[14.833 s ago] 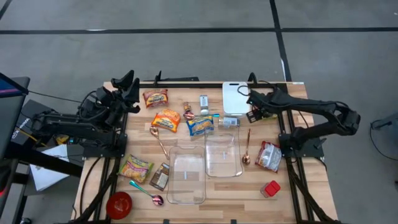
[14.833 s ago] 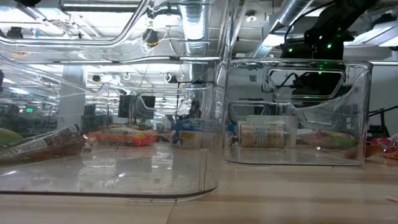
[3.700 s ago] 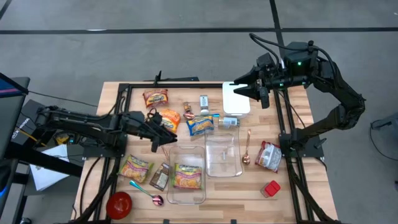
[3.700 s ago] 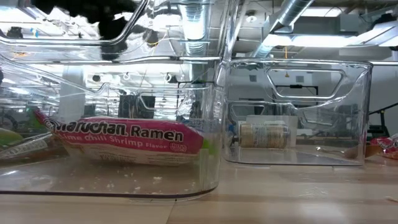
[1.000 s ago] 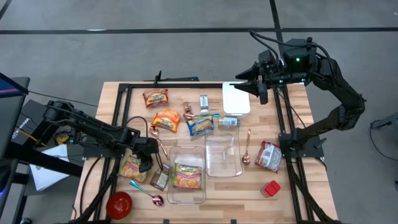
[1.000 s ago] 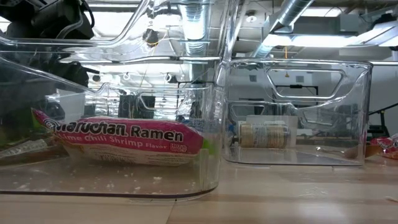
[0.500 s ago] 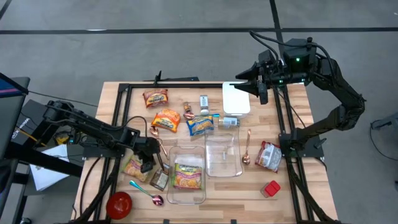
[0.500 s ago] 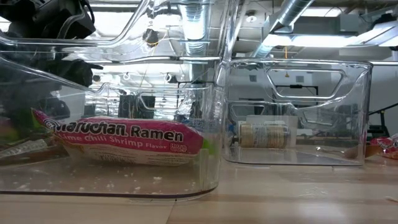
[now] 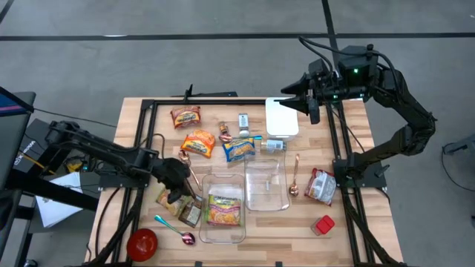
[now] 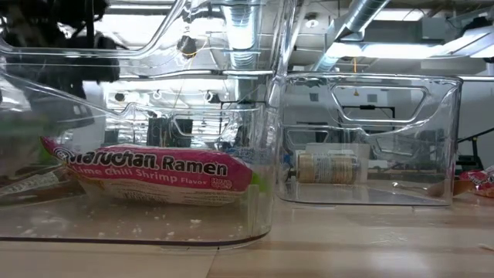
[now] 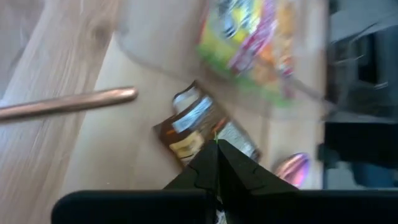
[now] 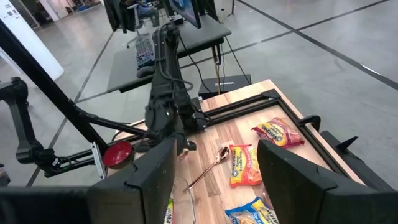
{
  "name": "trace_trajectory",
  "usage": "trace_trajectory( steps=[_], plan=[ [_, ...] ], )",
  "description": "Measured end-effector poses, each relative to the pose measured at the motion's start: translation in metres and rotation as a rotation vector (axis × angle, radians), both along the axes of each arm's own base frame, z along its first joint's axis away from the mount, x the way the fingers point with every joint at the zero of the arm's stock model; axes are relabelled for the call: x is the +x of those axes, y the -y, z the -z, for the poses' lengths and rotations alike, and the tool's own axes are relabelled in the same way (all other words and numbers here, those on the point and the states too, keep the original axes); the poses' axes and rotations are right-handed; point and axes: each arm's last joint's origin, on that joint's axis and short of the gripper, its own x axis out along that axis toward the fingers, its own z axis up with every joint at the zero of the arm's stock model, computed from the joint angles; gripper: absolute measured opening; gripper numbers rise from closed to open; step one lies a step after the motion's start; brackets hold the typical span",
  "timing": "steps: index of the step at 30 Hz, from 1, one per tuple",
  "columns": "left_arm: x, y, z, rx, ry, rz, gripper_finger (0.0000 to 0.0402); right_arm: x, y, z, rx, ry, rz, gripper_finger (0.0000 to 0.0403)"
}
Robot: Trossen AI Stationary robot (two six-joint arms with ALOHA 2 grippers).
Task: Pick & Place Food Item
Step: Put the green noodle pack into the left transparent bin
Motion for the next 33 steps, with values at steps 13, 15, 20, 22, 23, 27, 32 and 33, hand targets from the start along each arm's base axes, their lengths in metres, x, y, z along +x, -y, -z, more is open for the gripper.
trace_trajectory(
  steps=[13,15,20,22,23,27,32,33],
  plan=[
    [-0.022,-0.006,-0.053,-0.221,0.349,-0.101,0.0000,0.000,0.001,0.000,-0.026,0.002,-0.002,0.0218],
    [-0.023,-0.006,-0.058,-0.252,0.379,-0.116,0.0000,0.000,0.002,-0.001,-0.028,0.009,0.000,0.0218],
    [-0.019,-0.007,-0.078,-0.333,0.572,-0.121,0.0000,-0.001,0.005,-0.001,-0.029,0.011,0.014,0.0218],
    [-0.018,-0.008,-0.087,-0.365,0.666,-0.124,0.0000,-0.001,0.006,-0.001,-0.029,0.011,0.019,0.0218],
    [-0.018,-0.009,-0.092,-0.382,0.704,-0.130,0.0000,-0.001,0.007,-0.001,-0.029,0.011,0.022,0.0218],
    [-0.017,-0.013,-0.105,-0.398,0.783,-0.151,0.0000,-0.002,0.008,-0.001,-0.035,0.010,0.026,0.0218],
    [-0.008,-0.016,-0.117,-0.452,0.765,-0.162,0.0000,-0.002,0.008,-0.001,-0.054,0.008,0.020,0.0218],
    [-0.003,-0.016,-0.119,-0.469,0.761,-0.160,0.0000,-0.002,0.008,-0.001,-0.058,0.008,0.018,0.0218]
  ],
)
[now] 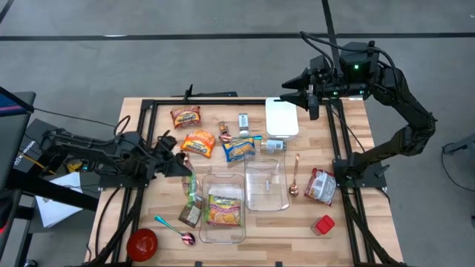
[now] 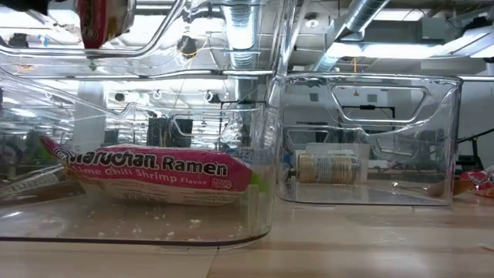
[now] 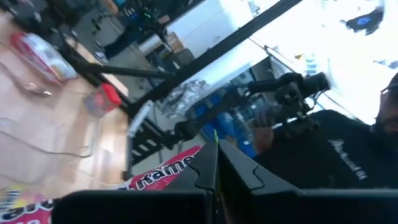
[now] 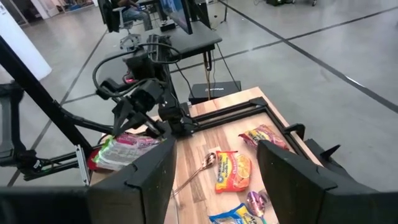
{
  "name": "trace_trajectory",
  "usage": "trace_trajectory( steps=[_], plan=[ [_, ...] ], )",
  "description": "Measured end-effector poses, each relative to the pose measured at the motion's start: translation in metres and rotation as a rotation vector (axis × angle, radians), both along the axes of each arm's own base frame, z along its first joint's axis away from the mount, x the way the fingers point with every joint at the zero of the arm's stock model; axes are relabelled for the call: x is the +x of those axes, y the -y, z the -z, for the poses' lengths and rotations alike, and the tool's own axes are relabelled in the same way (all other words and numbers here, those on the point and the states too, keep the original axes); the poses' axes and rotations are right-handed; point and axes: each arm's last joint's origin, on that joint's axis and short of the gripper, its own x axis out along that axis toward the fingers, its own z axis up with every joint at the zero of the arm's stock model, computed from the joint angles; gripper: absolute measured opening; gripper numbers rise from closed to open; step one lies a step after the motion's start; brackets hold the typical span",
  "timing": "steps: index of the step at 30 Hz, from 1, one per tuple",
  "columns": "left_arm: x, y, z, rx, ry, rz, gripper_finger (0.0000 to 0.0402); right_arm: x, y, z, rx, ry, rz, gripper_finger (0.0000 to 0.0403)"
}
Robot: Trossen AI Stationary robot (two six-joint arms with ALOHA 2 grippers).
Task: Pick & Place Food Item
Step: Put the green noodle pack into the left transparent bin
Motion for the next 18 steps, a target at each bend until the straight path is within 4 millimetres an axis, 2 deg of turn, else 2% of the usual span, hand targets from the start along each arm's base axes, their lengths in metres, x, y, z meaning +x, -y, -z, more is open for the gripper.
trace_trajectory(
  steps=[5,10,15,18],
  plan=[
    [0.031,-0.002,-0.002,-0.021,-0.034,0.036,0.0000,0.000,0.000,0.000,-0.013,-0.001,-0.003,0.0218],
    [0.069,-0.012,0.025,-0.057,-0.228,0.003,0.0000,-0.001,0.003,0.000,-0.012,-0.002,0.013,0.0218],
    [0.099,-0.017,0.039,-0.085,-0.252,0.011,0.0000,-0.003,0.008,0.000,-0.009,-0.006,0.038,0.0218],
    [0.111,-0.016,0.050,-0.125,-0.302,0.023,0.0000,-0.004,0.011,0.001,-0.008,-0.014,0.052,0.0218]
  ],
)
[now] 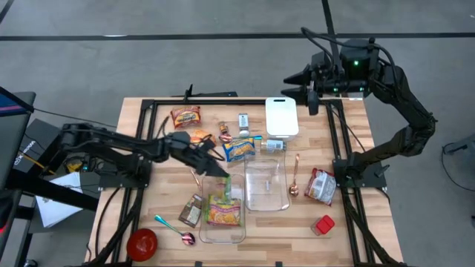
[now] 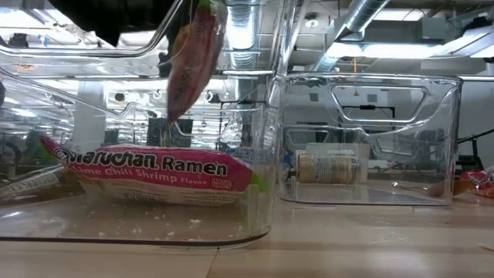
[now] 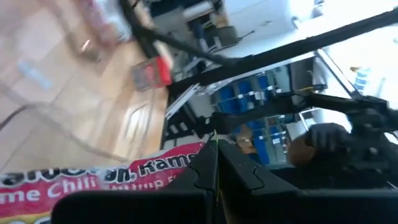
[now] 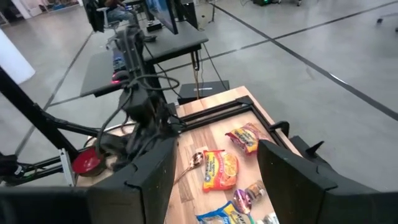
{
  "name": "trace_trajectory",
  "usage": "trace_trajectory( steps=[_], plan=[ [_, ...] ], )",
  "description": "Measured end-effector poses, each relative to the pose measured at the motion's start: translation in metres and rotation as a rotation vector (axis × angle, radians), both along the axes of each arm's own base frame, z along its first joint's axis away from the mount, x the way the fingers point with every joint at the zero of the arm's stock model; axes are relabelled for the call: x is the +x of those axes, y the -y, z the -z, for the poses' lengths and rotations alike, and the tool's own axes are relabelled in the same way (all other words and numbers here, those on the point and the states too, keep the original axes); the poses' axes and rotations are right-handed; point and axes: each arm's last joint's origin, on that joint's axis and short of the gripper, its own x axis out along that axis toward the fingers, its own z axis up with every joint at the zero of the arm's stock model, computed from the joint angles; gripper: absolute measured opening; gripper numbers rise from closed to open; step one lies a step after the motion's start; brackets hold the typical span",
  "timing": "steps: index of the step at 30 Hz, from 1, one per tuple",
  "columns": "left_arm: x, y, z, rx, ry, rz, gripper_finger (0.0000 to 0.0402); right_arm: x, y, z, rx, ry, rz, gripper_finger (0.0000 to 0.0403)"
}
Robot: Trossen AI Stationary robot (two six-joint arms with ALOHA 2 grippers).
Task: Pick & Place Food Item
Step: Put the green noodle pack into the left transparent bin
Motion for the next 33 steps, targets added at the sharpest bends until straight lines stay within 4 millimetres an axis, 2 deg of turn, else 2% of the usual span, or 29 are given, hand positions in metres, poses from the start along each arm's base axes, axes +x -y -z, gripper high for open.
trace_trajectory(
  steps=[3,8,15,22,27,33],
  plan=[
    [0.006,0.000,0.012,-0.037,-0.067,-0.005,0.0000,-0.001,0.002,0.001,-0.002,-0.012,0.008,0.0218],
    [0.011,-0.001,0.022,-0.076,-0.121,-0.048,0.0000,-0.003,0.004,0.003,-0.017,-0.034,0.012,0.0218],
    [0.009,0.001,0.032,-0.060,-0.238,-0.077,0.0000,-0.004,0.004,0.005,-0.049,-0.069,-0.005,0.0218],
    [0.007,0.016,0.035,-0.016,-0.256,-0.065,0.0000,-0.004,0.004,0.006,-0.073,-0.077,-0.015,0.0218],
    [0.008,0.021,0.031,-0.015,-0.205,-0.053,0.0003,-0.004,0.004,0.006,-0.077,-0.078,-0.016,0.0218],
    [0.009,0.021,0.028,-0.022,-0.174,-0.055,0.0042,-0.004,0.004,0.006,-0.072,-0.077,-0.015,0.0218]
  ],
)
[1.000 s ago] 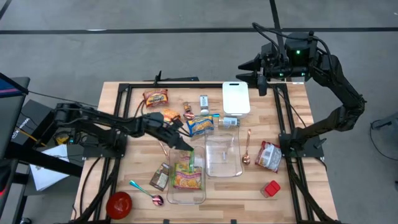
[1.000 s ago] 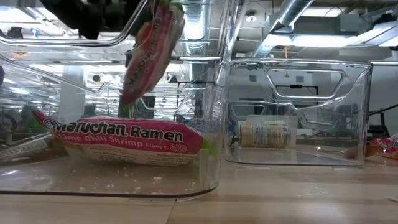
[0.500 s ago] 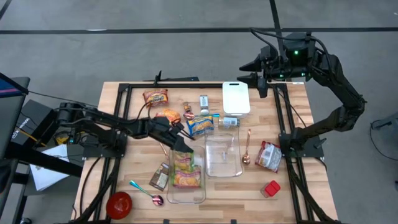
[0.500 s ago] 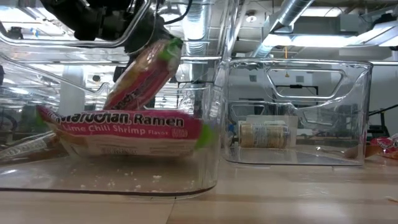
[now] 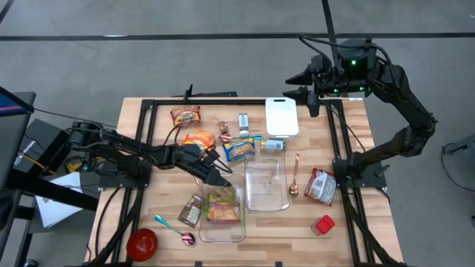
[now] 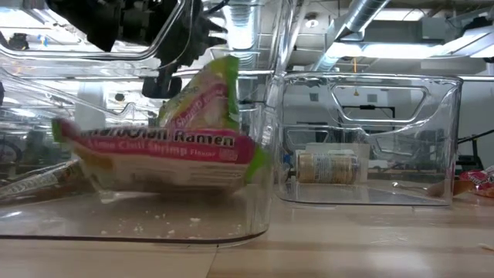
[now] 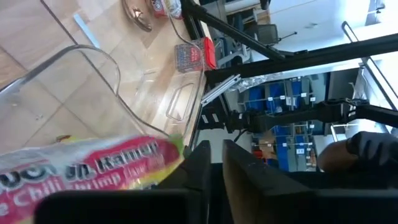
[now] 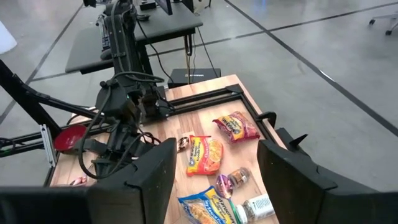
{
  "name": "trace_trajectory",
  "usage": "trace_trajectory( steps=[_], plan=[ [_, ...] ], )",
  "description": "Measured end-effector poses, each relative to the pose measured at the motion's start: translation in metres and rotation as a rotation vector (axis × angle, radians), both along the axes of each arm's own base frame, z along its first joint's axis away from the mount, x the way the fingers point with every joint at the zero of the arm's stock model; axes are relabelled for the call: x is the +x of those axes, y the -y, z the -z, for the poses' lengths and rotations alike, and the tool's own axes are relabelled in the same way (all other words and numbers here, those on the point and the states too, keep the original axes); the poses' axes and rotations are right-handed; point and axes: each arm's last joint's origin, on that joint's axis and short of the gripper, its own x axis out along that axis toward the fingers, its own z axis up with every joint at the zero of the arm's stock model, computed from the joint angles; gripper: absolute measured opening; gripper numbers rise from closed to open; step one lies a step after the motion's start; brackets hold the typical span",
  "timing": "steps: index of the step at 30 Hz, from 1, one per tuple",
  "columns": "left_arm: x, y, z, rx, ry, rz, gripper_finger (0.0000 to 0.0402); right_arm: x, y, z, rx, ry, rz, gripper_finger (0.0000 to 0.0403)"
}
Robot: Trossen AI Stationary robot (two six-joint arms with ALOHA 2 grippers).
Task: Pick & Place Food Item
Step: Put the green noodle pack into the left transparent bin
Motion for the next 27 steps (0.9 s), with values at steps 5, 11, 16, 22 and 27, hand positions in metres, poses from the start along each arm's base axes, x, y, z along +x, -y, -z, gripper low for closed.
trace_trajectory(
  steps=[5,11,16,22,27],
  plan=[
    [-0.002,-0.002,-0.006,-0.004,0.023,-0.008,0.0100,0.000,0.000,0.000,0.003,0.000,0.001,0.0218],
    [-0.015,-0.004,-0.037,0.038,0.191,0.008,0.0132,0.000,0.000,0.000,0.003,0.000,0.001,0.0218],
    [-0.045,-0.006,-0.080,0.130,0.434,0.021,0.0118,0.000,0.000,0.001,0.008,-0.004,0.002,0.0218],
    [-0.092,-0.013,-0.124,0.339,0.694,-0.135,0.0095,0.021,0.005,0.019,0.065,-0.129,-0.029,0.0218],
    [-0.125,-0.020,-0.139,0.515,0.745,-0.301,0.0092,0.066,0.010,0.054,0.187,-0.276,-0.166,0.0218]
  ],
)
